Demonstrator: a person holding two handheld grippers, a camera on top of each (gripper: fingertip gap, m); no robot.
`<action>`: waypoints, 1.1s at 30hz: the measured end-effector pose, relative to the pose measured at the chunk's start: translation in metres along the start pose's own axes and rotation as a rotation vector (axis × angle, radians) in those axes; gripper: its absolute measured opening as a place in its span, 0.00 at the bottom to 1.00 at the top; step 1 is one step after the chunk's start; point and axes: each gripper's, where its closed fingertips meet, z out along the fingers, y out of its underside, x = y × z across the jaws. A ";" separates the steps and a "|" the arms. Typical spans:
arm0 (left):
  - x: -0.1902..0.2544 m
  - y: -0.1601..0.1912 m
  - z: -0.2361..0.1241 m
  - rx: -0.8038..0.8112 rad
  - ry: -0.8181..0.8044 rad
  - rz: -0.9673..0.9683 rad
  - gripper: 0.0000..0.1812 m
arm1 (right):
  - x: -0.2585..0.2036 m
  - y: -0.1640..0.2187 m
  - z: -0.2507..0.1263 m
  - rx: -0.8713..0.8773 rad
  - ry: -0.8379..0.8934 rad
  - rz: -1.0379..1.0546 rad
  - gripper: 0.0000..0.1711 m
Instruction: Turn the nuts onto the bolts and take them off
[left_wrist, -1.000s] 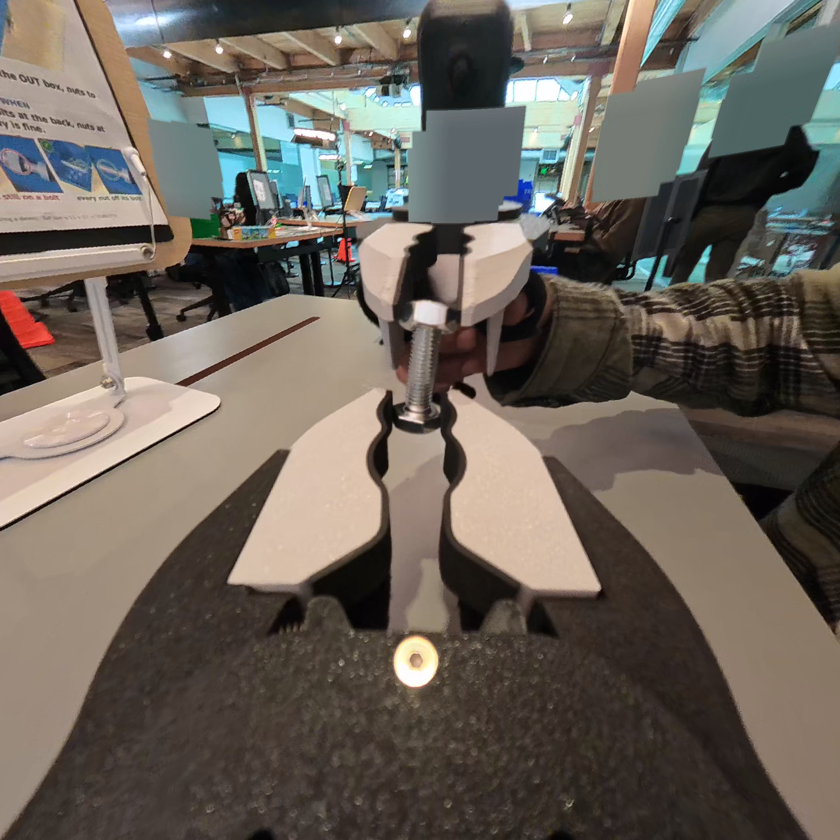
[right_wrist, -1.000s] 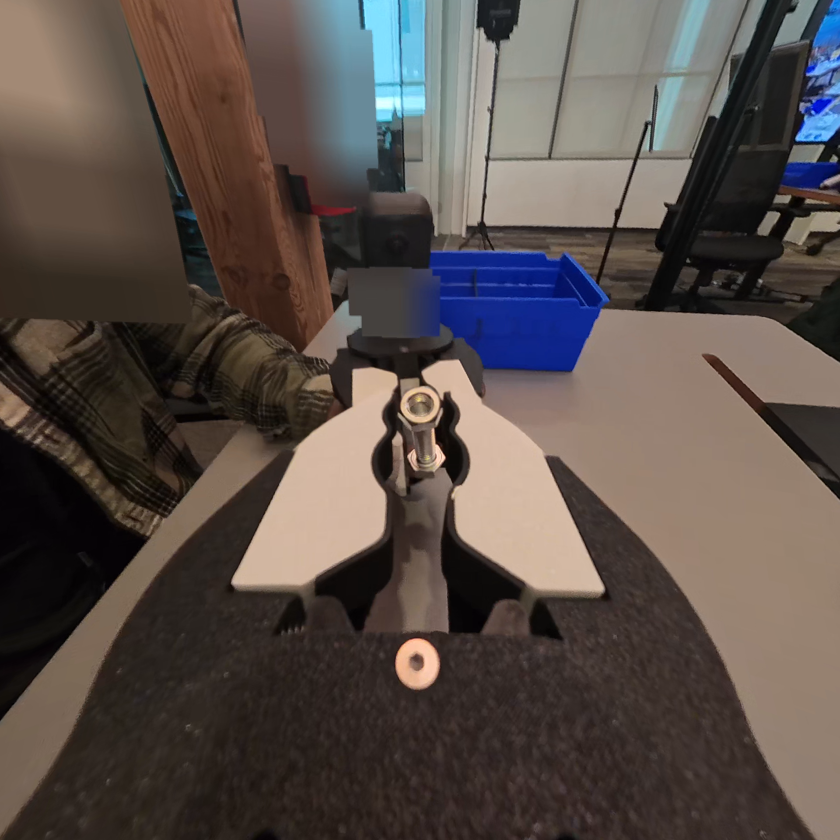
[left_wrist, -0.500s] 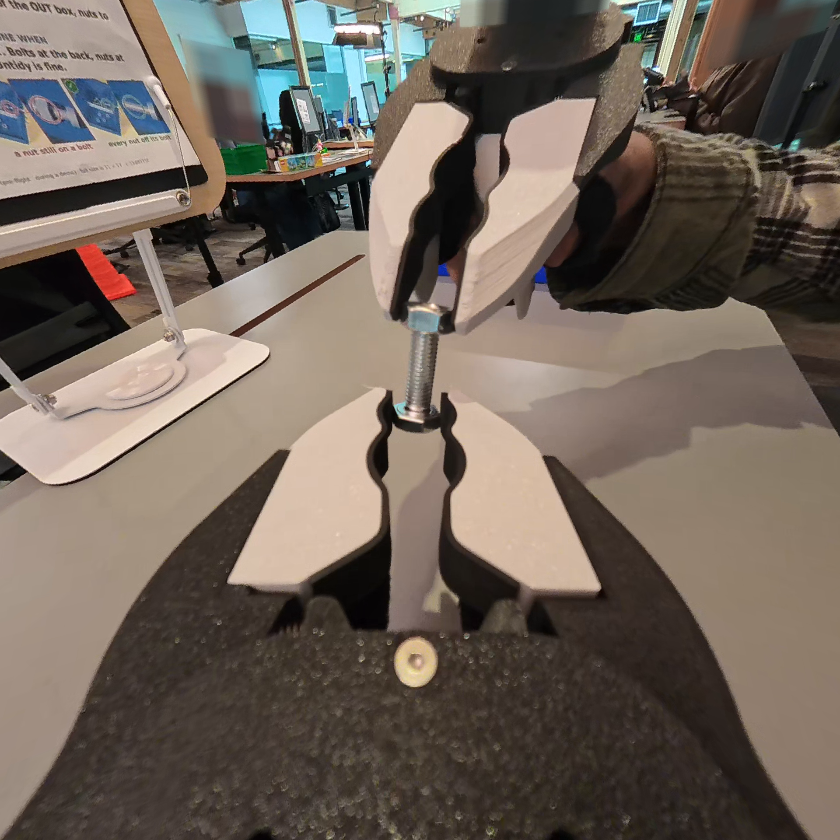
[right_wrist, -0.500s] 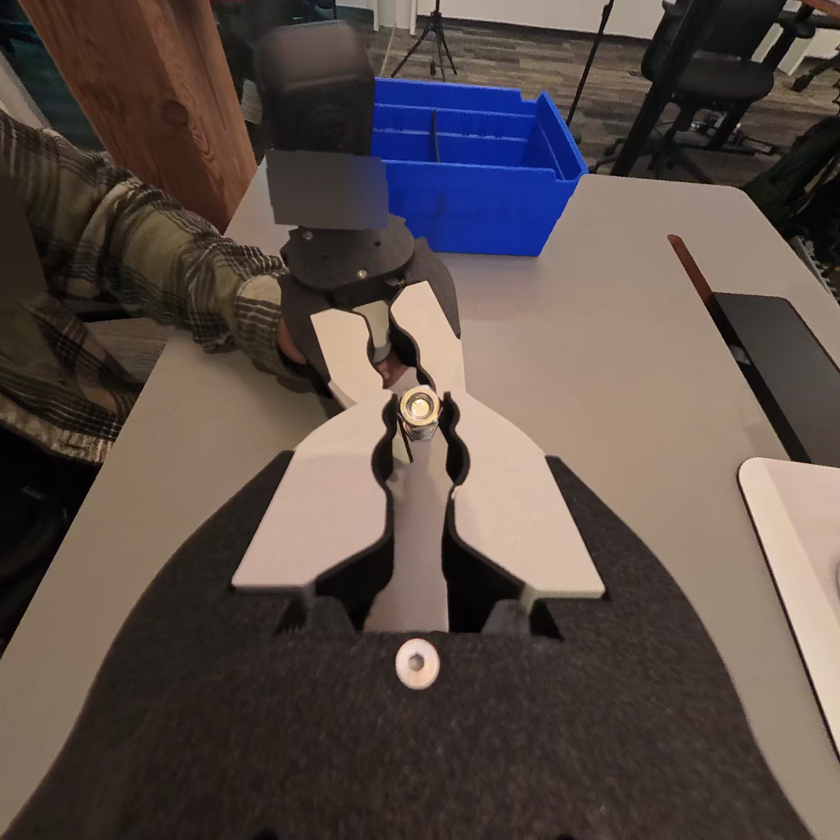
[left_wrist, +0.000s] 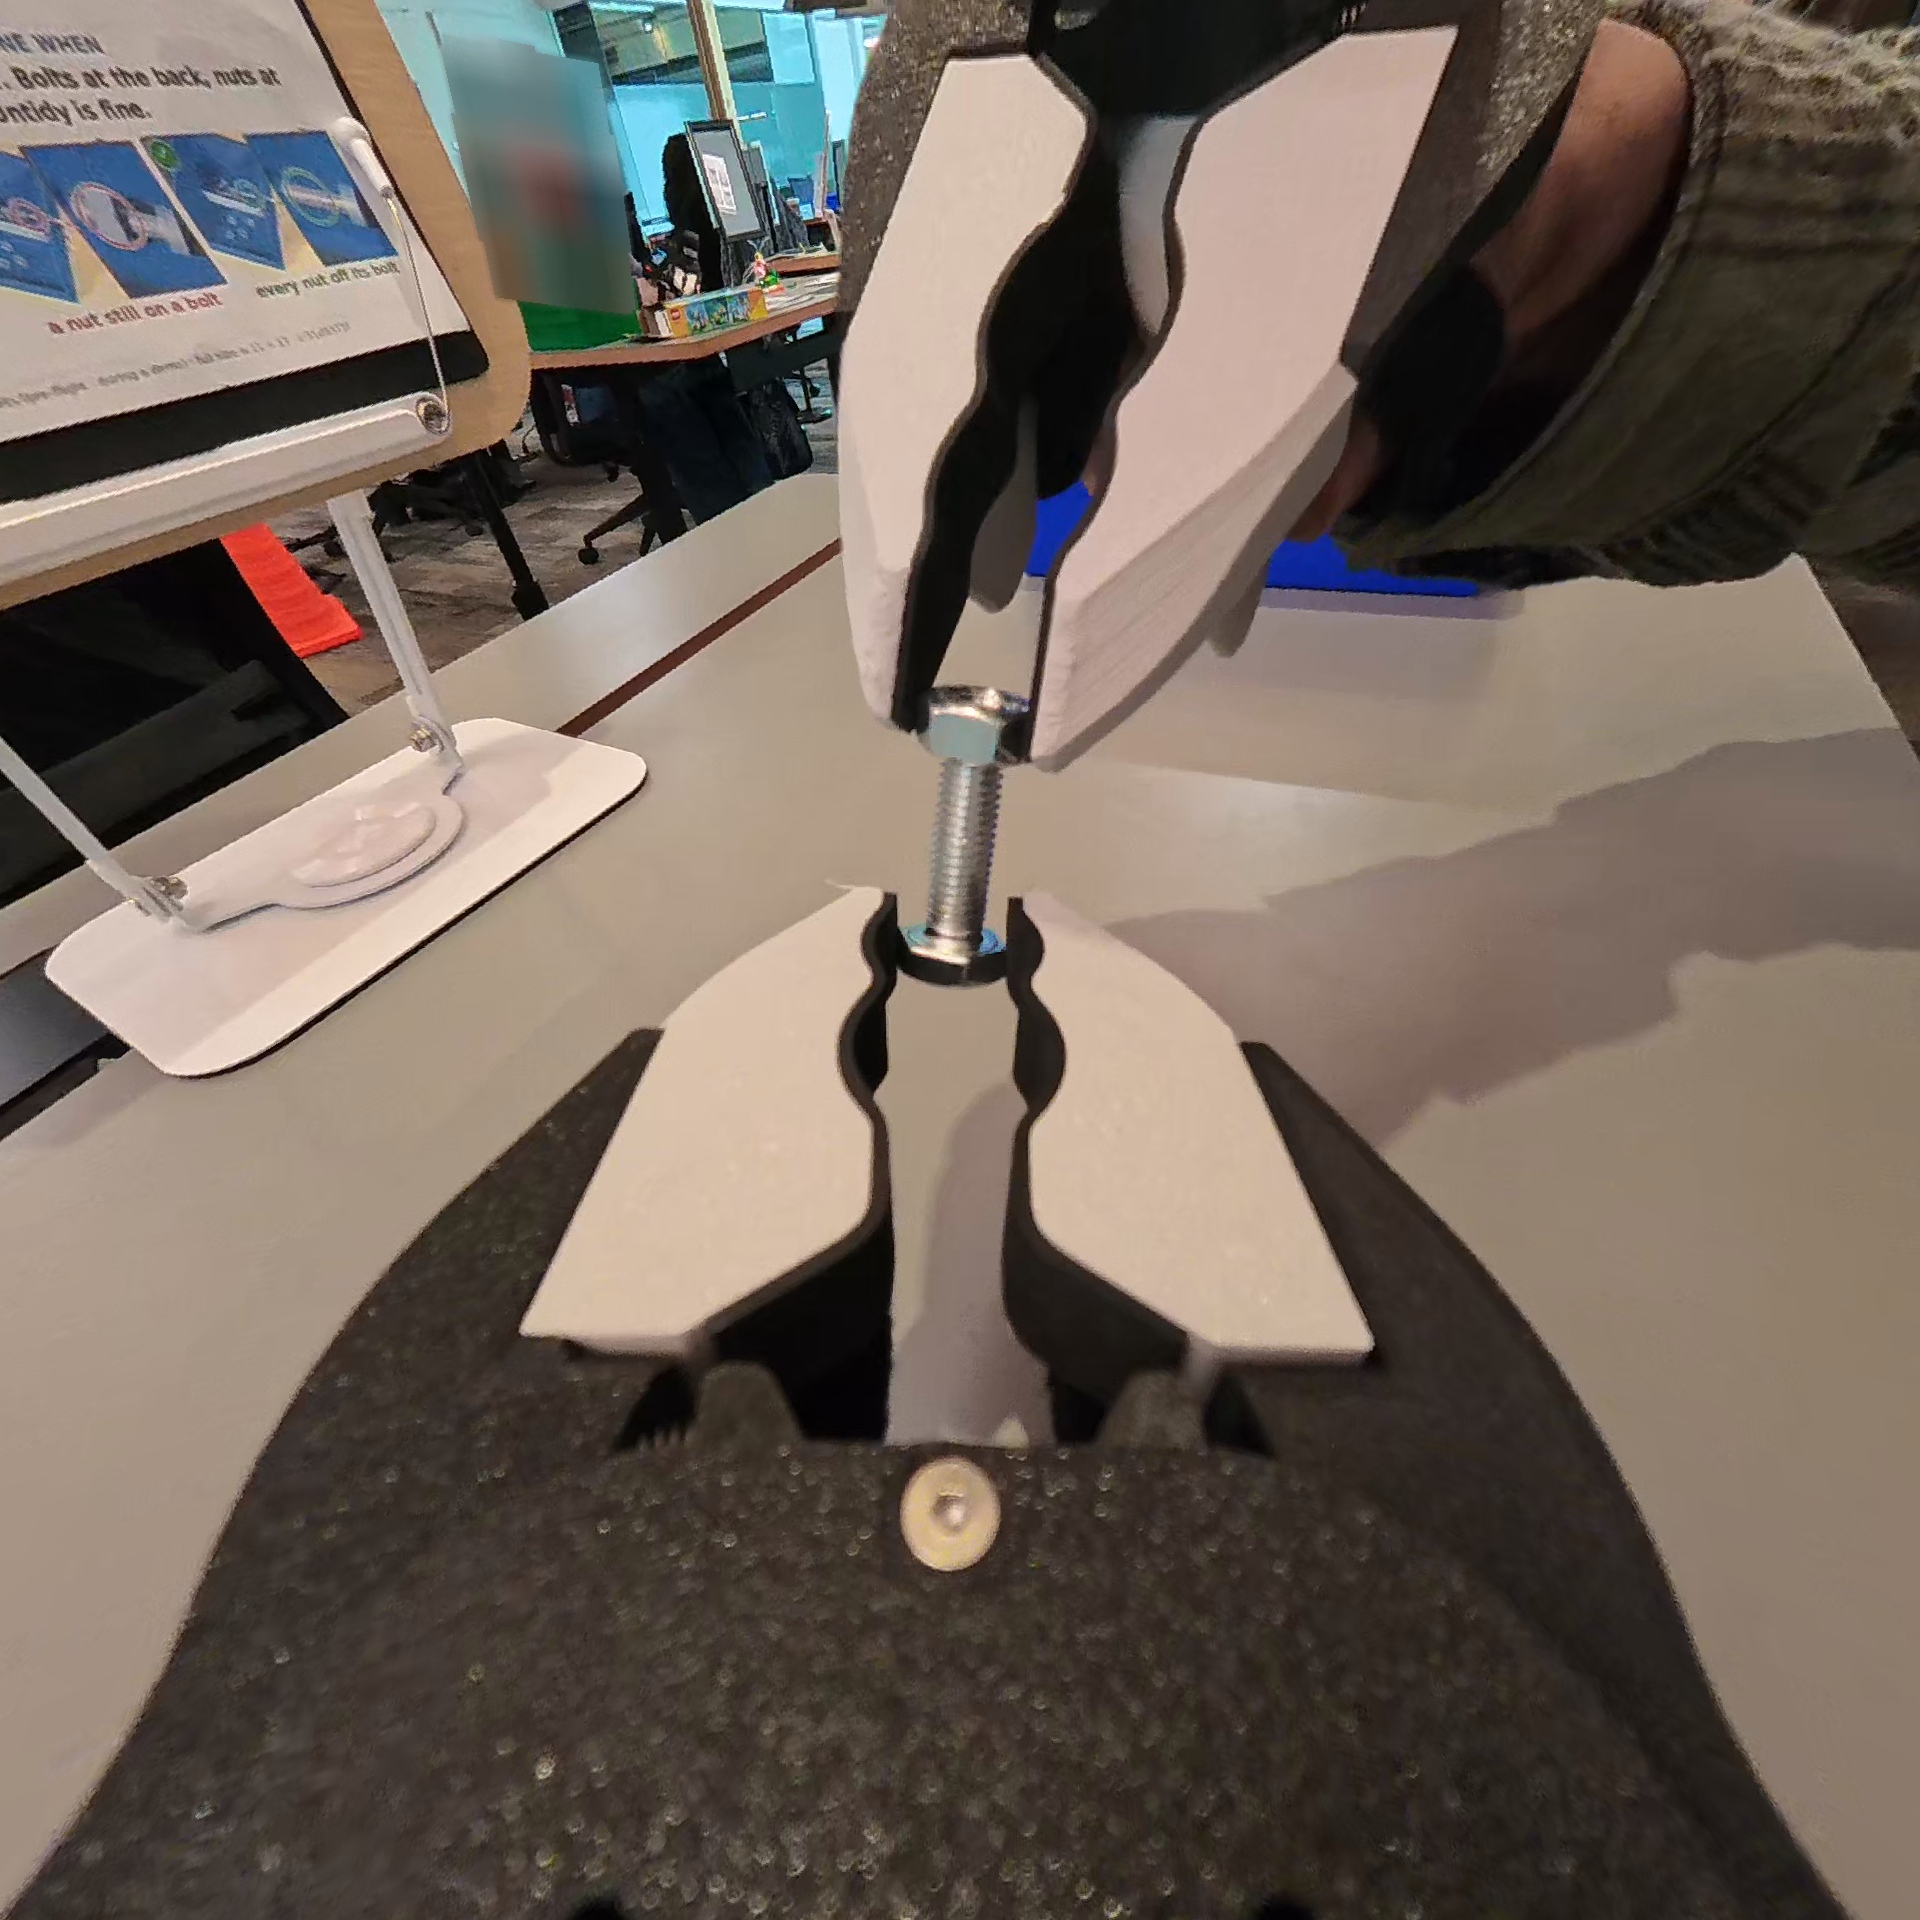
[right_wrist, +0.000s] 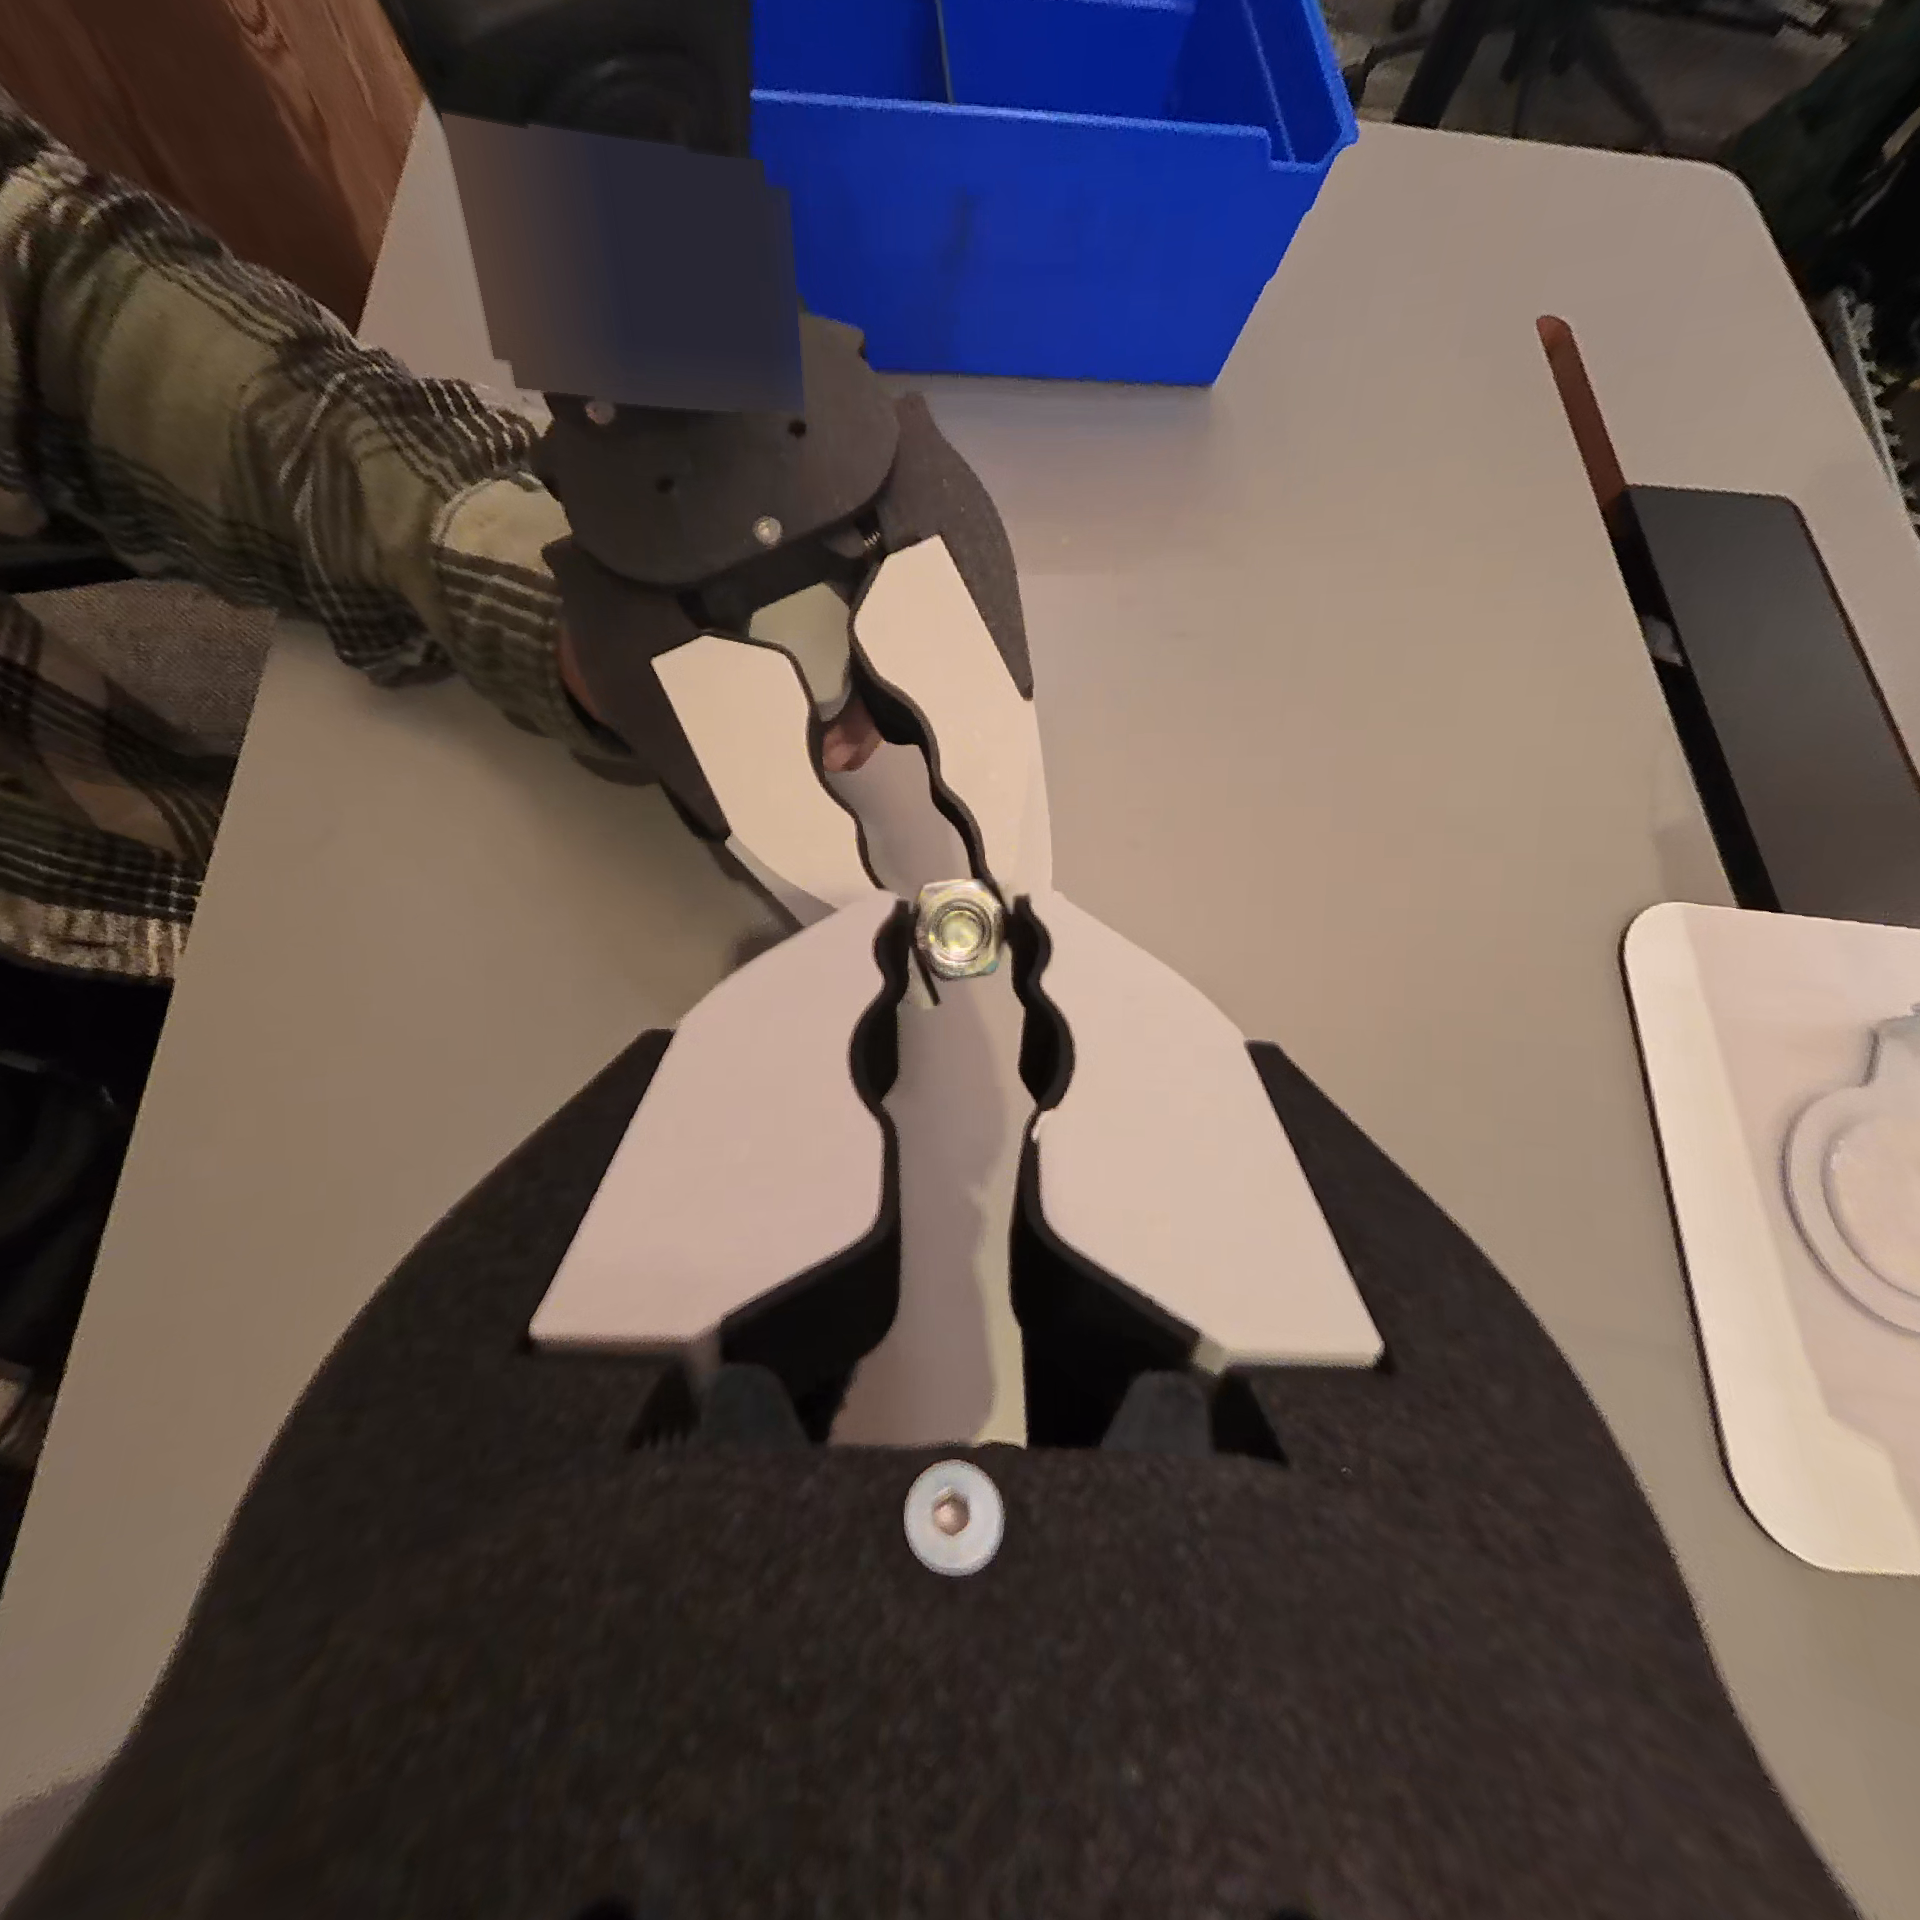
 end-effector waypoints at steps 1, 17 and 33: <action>0.001 0.000 0.001 0.001 0.006 -0.005 0.11 | 0.000 0.000 0.000 0.004 -0.005 0.004 0.11; 0.004 -0.007 -0.002 0.066 0.057 -0.071 0.11 | -0.002 -0.008 -0.002 0.043 -0.024 -0.011 0.11; 0.007 -0.012 -0.004 0.102 0.077 -0.065 0.11 | -0.008 -0.011 0.000 0.095 -0.118 0.052 0.11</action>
